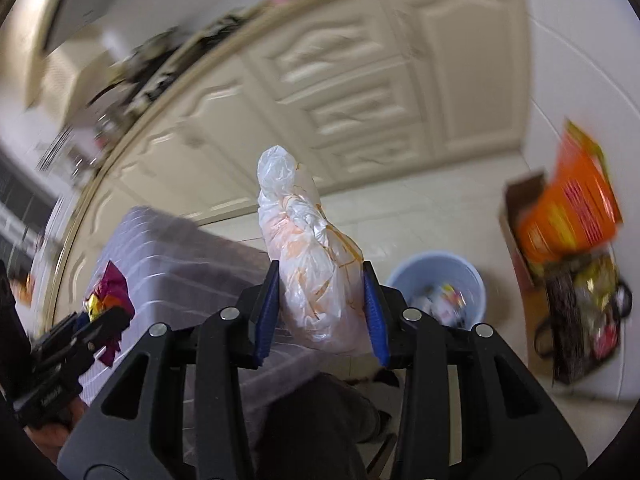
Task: Collect trash
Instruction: 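Carry the candy wrapper and plastic bag over the blue bin and open both tools, then grasp the orange peel with the left tool while the right tool grasps a dark snack packet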
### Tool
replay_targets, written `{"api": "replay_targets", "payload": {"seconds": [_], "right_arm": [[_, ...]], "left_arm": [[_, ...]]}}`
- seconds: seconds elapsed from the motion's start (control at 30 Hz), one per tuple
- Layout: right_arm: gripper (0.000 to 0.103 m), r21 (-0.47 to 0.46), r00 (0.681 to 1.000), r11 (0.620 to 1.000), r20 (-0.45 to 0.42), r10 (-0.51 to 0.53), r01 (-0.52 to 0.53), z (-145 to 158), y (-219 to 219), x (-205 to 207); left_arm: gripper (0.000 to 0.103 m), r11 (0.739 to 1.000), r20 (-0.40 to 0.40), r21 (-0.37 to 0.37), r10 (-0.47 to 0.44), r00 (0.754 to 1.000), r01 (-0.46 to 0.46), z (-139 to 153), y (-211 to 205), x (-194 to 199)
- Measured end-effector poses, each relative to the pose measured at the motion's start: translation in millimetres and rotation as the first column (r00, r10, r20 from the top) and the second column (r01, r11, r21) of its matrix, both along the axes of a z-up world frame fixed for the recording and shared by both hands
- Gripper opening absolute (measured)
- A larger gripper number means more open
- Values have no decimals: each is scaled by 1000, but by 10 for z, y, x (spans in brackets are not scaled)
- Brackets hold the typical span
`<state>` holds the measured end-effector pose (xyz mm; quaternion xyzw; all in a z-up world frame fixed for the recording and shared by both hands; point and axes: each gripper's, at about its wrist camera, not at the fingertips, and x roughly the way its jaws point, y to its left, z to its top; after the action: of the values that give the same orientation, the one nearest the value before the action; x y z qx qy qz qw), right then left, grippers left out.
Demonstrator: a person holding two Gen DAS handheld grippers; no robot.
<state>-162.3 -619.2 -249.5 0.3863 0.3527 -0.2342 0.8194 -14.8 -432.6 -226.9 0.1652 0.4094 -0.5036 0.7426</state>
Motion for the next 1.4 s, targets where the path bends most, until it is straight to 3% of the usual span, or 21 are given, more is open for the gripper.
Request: {"api": "replay_targets", "payload": {"seconds": [0.17, 0.43, 0.5, 0.53, 0.57, 0.6, 0.63, 0.77, 1.03, 1.23, 1.4], "right_arm": [[38, 65, 997, 996, -48, -61, 64, -323, -252, -99], [41, 126, 993, 987, -79, -92, 101, -620, -560, -84], [49, 140, 992, 985, -83, -92, 103, -695, -645, -46], [65, 159, 993, 982, -74, -94, 105, -752, -699, -29], [74, 170, 992, 979, -68, -106, 116, -789, -735, -40], [87, 175, 989, 975, -63, -130, 140, -819, -778, -66], [92, 174, 987, 972, -63, -148, 157, -821, -800, -91], [95, 166, 976, 962, -62, -208, 216, -826, -846, -239], [97, 127, 975, 968, -81, -206, 215, -702, -720, -259], [97, 84, 982, 980, -73, -175, 181, -450, -539, -145], [97, 28, 990, 990, -38, -137, 138, -117, -320, -27]], "left_arm": [[35, 990, -43, 108, -84, 996, 88, -436, -590, -139], [35, 966, -77, 222, -122, 990, 136, -951, -1220, -104], [35, 958, -90, 242, -137, 986, 156, -1053, -1378, -85], [37, 954, -97, 249, -145, 985, 165, -1086, -1436, -78], [39, 950, -104, 259, -153, 983, 175, -1136, -1498, -68], [54, 946, -103, 275, -147, 984, 170, -1179, -1542, -45], [75, 946, -93, 283, -136, 986, 157, -1193, -1561, -13], [85, 962, -61, 251, -95, 994, 107, -1102, -1502, 101], [89, 974, 10, 220, -55, 998, 52, -859, -1275, 179], [91, 984, 33, 178, -40, 999, 33, -649, -1055, 146], [91, 995, 51, 96, -13, 999, 8, -328, -755, 132]]}}
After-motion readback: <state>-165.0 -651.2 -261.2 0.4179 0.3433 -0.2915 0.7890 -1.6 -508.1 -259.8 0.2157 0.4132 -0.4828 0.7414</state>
